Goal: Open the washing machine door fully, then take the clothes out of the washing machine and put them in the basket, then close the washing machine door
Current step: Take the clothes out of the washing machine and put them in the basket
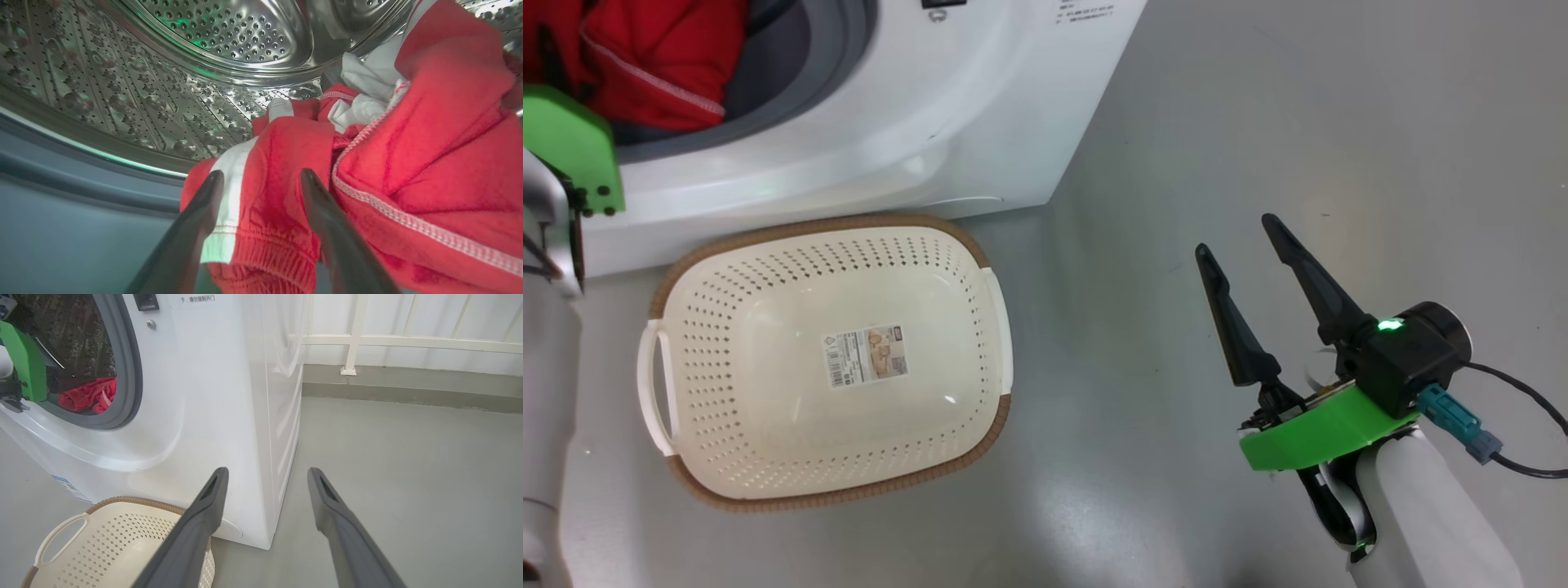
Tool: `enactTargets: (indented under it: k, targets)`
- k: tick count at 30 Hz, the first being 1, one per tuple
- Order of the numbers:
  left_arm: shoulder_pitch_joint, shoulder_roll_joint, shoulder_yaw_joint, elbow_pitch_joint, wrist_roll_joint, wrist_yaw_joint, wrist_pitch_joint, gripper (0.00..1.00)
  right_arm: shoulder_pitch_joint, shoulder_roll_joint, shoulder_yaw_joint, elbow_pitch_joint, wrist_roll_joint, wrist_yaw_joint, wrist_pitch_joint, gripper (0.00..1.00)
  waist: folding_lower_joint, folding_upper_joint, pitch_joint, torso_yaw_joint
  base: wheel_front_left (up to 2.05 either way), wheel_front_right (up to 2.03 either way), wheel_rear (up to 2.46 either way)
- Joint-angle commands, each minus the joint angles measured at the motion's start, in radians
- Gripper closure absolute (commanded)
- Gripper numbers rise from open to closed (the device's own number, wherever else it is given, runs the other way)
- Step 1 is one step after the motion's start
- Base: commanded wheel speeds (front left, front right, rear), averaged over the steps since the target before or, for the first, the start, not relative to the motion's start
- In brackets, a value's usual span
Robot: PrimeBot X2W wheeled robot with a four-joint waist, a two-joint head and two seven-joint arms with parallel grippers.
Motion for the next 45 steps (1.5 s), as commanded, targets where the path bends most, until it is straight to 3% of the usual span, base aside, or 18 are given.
enactTargets:
  k: [1,15,16,17,18,30,37,45]
  targets:
    - [-0.021,0.067,0.0,0.003,0.024,0.02,0.015,0.0,-0.002,0.005,0.027,-0.016,0.007,0.006,-0.006,0.0,0.0,-0.0001,0.004,-0.005,0.0,0.0,0.0]
    - [-0.035,0.096,-0.021,0.069,0.025,0.048,0.056,0.0,-0.008,0.007,0.046,-0.01,0.02,0.006,-0.006,0.0,0.0,-0.0001,0.016,-0.014,0.0,0.0,0.0]
    - [-0.036,0.096,-0.022,0.072,0.023,0.047,0.057,0.23,-0.009,0.007,0.047,-0.01,0.021,0.006,-0.006,0.0,0.0,-0.0001,0.016,-0.014,0.0,0.0,0.0]
    - [-0.035,0.095,-0.023,0.073,0.021,0.045,0.056,0.73,-0.009,0.007,0.048,-0.009,0.022,0.006,-0.006,0.0,0.0,-0.0001,0.017,-0.013,0.0,0.0,0.0]
    - [-0.035,0.094,-0.025,0.074,0.019,0.041,0.053,1.0,-0.009,0.007,0.048,-0.009,0.023,0.006,-0.006,0.0,0.0,-0.0001,0.017,-0.013,0.0,0.0,0.0]
    - [0.003,0.083,0.003,0.051,-0.043,0.023,-0.107,1.0,-0.006,0.007,0.053,0.006,0.024,0.006,-0.006,0.0,0.0,-0.0001,-0.01,-0.002,0.0,0.0,0.0]
    - [0.053,0.058,0.049,0.002,-0.115,-0.016,-0.18,1.0,0.005,0.002,0.045,0.009,0.015,0.006,-0.006,0.0,0.0,-0.0001,-0.041,0.02,0.0,0.0,0.0]
    - [0.146,0.05,0.108,-0.197,-0.152,-0.03,-0.189,1.0,0.012,0.0,0.037,0.007,0.013,0.006,-0.006,0.0,0.0,-0.0001,-0.073,0.038,0.0,0.0,0.0]
